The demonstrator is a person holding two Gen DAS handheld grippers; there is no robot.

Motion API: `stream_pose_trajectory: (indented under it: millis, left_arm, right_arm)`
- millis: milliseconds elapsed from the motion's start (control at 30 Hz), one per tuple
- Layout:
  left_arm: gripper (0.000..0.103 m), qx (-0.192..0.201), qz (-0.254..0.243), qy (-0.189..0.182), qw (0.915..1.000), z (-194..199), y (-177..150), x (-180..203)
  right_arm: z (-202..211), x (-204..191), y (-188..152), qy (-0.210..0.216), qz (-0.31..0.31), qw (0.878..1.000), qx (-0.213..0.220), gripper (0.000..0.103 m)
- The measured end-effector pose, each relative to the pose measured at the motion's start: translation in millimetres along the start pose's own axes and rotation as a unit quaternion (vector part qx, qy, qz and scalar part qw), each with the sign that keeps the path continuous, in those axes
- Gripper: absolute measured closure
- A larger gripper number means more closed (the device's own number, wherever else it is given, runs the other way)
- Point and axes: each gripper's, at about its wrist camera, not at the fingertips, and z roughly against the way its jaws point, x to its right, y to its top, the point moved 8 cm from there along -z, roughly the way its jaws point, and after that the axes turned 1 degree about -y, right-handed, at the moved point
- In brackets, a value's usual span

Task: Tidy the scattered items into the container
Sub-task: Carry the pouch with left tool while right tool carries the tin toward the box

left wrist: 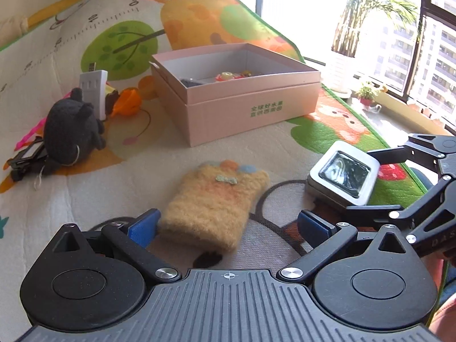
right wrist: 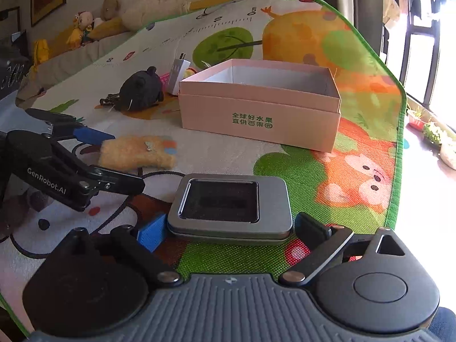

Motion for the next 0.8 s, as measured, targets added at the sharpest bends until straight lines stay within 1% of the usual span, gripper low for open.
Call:
stream_pose_trajectory:
  millis: [67,133,167,267,300,400,467,667,733,800]
  left_arm:
    - [0.0,-0.001,0.0,-0.029,0.9996,6.9,-5.4,9.5]
    - [0.0,-0.001,-0.006,-0.039,0.9992,11.5,-7.1,15.3]
    - [0.0,0.0,-0.01,-0.029,0.9995,11.8,-6.5,15.7]
    - [0.0,-0.007,-0.02,0.037,0.9991,4.3,-3.8,5.5]
    - [0.0,-0.01,-0.015,0.053,0.9984,1.1,-2.9,0.1]
    - [0.0,-0.012,0.018,0.049,0.9986,-2.2,-0.9,-8.1]
    - [0.0,-0.009,0.016,0.049,0.9986,-2.1,-1.2,-6.7]
    - [0.0,-0.003,0.014,0.027,0.9995,2.6,-6.1,5.4]
    - [0.0,-0.003,0.006,0.033,0.9994,2.0,-7.7,7.8]
    - [0.0,-0.006,0.008,0.037,0.9993,1.2,-7.3,8.0]
  right_arm:
    - [-0.5,-0.5,-0.2,-0.003,0.001,1.0,-0.002,0.004]
    - [-0.7,-0.4,-0.5,0.001,-0.001,1.0,-0.002,0.002]
    - [-0.7,0.3,-0.4,0.005,-0.004,1.0,-0.002,0.002]
    - [-0.3,3.1,-0.3,0.015,-0.015,1.0,-0.001,0.0]
    - [-0.3,3.0,-0.3,0.015,-0.015,1.0,-0.001,0.0]
    - [-0.9,0.9,-0.6,0.011,-0.008,1.0,-0.005,0.0]
    - [-1.4,0.1,-0.6,0.01,-0.005,1.0,-0.007,0.0]
    - [-2.4,-1.6,-0.6,0.005,0.0,1.0,-0.01,0.0]
    - [-2.5,-1.4,-0.5,0.005,0.0,1.0,-0.01,0.0]
    - [-2.7,-1.3,-0.5,0.004,0.001,1.0,-0.01,0.0]
